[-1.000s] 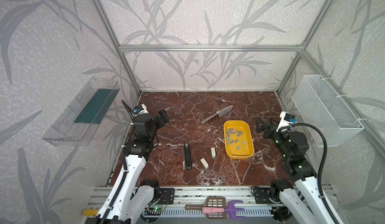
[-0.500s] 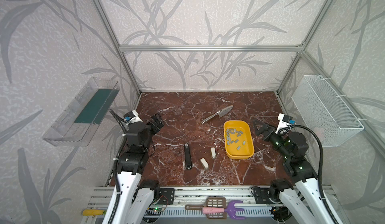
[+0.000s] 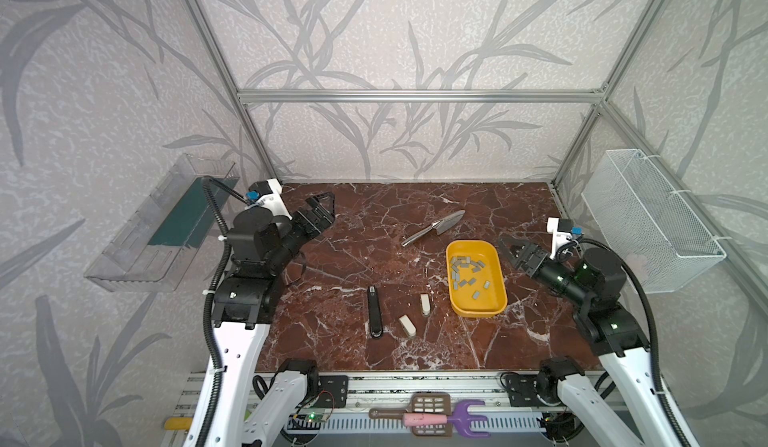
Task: Load the staples into the stapler
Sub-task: 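Raise both arms and swing the grippers toward the yellow tray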
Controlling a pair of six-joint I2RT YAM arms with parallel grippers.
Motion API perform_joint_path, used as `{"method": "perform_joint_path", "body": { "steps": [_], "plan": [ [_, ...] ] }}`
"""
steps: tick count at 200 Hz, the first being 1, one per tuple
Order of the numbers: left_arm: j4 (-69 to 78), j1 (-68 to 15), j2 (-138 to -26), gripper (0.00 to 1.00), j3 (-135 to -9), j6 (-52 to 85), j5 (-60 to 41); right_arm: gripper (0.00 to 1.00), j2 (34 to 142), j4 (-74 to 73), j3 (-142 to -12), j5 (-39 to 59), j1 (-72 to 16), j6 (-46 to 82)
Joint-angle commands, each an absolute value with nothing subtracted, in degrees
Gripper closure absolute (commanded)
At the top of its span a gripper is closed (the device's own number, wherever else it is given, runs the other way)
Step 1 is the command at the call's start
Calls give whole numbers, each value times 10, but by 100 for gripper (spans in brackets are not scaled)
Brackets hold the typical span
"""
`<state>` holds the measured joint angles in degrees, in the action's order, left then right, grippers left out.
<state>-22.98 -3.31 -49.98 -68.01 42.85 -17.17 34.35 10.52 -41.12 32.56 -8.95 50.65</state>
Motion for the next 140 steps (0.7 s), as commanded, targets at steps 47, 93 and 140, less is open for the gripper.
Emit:
{"method": "perform_joint_path", "body": {
  "steps": [47,93,140],
  "plan": [
    [-30,-32,-658,6,-743,354,-258,0,488,170,-600,335,-91,465],
    [-97,-33,-702,13,-760,11,-328,1,485,136,-535,157,-86,379],
    [-223,-50,-762,16,-831,-175,-369,1,484,89,-468,109,-93,369]
  ]
}}
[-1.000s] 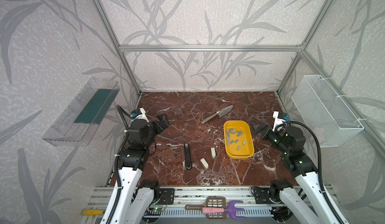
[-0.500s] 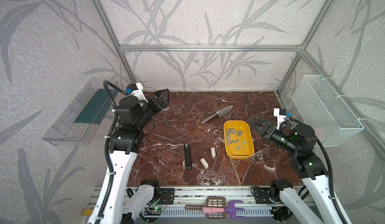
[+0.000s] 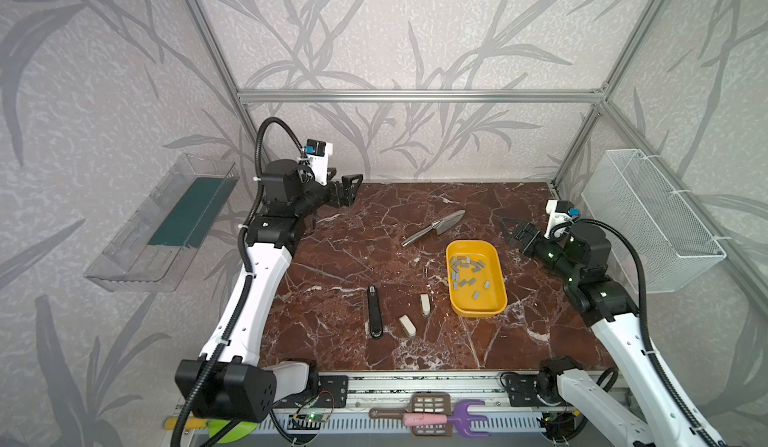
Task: Load the staples into the stapler
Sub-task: 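Raise both arms and swing the grippers toward the yellow tray, then lower the left gripper onto the beige stapler and grasp its end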
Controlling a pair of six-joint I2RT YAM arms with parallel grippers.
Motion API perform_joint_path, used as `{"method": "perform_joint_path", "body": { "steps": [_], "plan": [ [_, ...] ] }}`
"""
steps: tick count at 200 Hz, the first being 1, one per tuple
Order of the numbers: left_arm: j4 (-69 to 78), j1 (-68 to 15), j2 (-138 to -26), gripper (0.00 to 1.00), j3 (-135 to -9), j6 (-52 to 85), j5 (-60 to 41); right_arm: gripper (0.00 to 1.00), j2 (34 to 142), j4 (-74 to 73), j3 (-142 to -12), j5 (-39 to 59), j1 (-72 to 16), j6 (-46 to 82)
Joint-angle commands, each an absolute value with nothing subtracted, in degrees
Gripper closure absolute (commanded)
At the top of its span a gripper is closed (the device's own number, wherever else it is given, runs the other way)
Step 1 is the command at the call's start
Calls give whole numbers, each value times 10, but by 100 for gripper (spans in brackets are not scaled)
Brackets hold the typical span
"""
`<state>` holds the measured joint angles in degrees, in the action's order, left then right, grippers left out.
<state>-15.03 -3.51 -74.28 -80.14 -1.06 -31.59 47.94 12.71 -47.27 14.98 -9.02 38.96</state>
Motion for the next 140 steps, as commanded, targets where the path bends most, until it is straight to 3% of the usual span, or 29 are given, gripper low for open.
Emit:
{"method": "perform_joint_path", "body": {
  "steps": [1,22,48,75,140],
  "plan": [
    [-226,-52,-763,16,-831,-181,-371,1,485,90,-468,109,-93,369],
    [-327,-116,-782,15,-826,-365,-356,0,510,80,-459,111,-93,375],
    [-416,-233,-809,19,-774,-592,-223,1,537,74,-454,103,-93,374],
    [-406,-293,-843,32,-745,-649,-234,3,547,86,-462,87,-93,368],
    [-419,-393,-890,38,-720,-711,-201,1,568,42,-533,-99,-89,232]
  ]
}}
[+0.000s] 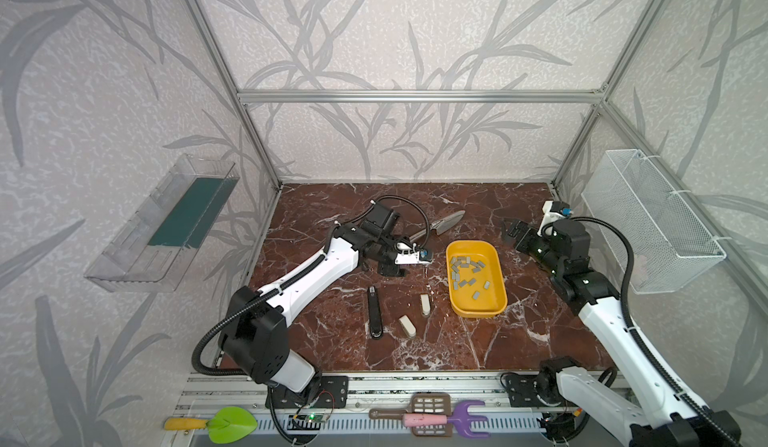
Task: Load the staples into the stapler
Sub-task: 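Lower the left gripper onto the beige stapler and grasp its end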
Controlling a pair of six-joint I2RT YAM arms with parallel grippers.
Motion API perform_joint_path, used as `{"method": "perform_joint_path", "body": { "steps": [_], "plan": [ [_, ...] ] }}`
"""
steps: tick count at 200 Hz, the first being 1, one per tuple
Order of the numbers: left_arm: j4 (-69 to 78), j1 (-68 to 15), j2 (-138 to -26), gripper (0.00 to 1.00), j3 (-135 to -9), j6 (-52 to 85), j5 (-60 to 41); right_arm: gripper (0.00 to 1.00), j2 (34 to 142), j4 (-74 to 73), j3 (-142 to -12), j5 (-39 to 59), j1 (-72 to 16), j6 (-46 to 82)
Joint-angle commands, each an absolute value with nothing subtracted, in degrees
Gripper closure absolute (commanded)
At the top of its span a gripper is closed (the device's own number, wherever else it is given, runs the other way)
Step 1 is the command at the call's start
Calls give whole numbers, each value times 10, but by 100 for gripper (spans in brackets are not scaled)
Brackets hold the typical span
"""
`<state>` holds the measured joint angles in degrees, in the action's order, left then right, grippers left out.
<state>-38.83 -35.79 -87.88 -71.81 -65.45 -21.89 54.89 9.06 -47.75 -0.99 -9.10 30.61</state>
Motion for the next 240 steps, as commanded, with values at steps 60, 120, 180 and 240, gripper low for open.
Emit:
{"method": "perform_joint_path", "body": {
  "steps": [60,120,180,240],
  "plan": [
    [-390,-449,-901,40,-677,-719,-167,1,609,-51,-530,18,-96,268],
    [-372,-494,-952,43,-674,-731,-127,2,640,-5,-501,12,-98,331],
    [-311,-519,-967,36,-638,-759,-66,3,666,10,-519,-4,-105,308],
    [-285,-541,-1006,37,-638,-769,-34,3,649,12,-518,-26,-118,293]
  ]
}}
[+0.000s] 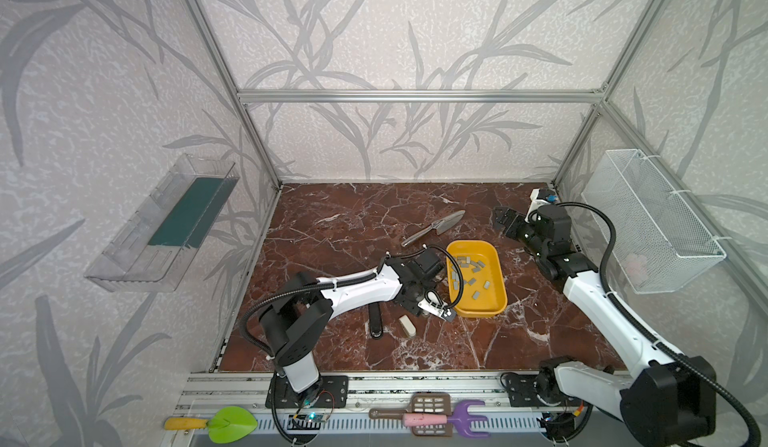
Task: Load the staples into the stapler
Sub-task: 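Lower the left gripper onto the beige stapler and grasp its end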
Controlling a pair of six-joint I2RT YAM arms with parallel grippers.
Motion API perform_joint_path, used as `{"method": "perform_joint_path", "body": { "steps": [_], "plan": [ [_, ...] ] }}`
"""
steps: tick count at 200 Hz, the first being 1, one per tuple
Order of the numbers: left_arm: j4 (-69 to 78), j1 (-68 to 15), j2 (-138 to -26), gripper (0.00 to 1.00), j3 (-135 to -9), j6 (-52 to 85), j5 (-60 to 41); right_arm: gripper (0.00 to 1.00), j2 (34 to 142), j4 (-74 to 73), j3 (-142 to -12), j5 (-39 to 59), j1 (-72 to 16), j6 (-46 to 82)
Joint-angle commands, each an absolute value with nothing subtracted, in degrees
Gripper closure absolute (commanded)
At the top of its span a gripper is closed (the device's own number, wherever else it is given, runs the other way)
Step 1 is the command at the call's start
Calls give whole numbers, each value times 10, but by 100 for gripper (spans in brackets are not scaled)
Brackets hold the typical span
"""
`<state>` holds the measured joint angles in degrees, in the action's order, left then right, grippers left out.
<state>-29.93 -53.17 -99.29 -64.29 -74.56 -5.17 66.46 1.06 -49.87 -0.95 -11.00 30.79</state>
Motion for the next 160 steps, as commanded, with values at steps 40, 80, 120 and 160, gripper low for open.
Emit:
{"method": "perform_joint_path", "body": {
  "steps": [40,80,120,160],
  "plan": [
    [-296,-549,-1027,46,-657,-762,-36,3,652,18,-523,-28,-121,293],
    [-332,-551,-1033,62,-679,-756,-52,3,653,21,-525,-32,-123,291],
    [-331,-555,-1033,60,-675,-760,-49,3,651,26,-526,-40,-126,287],
    [-329,-557,-1035,51,-671,-759,-49,3,653,26,-527,-44,-130,283]
  ]
}}
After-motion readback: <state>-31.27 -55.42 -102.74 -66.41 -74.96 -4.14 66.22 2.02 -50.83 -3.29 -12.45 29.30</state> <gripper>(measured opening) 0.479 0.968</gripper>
